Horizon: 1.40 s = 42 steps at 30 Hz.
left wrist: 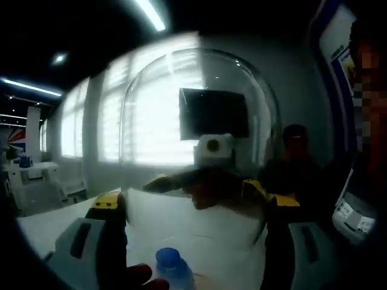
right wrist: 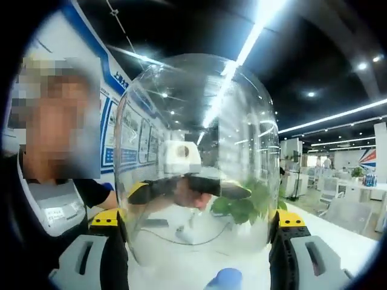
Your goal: Open the cover put in the Mizone put the cover back on
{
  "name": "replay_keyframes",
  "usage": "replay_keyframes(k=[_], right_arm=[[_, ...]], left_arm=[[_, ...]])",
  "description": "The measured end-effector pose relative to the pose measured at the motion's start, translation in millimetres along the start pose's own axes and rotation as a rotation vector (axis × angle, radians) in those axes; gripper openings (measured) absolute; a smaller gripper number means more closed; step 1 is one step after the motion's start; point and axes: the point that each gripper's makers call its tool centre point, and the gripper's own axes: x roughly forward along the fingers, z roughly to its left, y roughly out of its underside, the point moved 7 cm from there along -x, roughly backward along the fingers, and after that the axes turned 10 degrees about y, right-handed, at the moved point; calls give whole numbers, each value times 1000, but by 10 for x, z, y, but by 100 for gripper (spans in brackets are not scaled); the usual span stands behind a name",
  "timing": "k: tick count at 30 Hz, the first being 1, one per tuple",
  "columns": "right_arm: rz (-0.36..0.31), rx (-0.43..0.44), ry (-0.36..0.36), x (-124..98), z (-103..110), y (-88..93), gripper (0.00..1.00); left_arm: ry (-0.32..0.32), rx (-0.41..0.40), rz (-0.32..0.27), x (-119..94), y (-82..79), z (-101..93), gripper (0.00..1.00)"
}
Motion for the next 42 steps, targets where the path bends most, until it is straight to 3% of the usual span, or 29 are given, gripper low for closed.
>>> replay_keyframes(k=[22, 42], right_arm=[[18, 49, 20, 0, -180, 576, 90], [48, 17, 14, -48, -180, 987, 90]], left_arm=[[10, -53, 12, 2, 544, 241, 81], [11, -31, 43, 14, 960, 240, 81]])
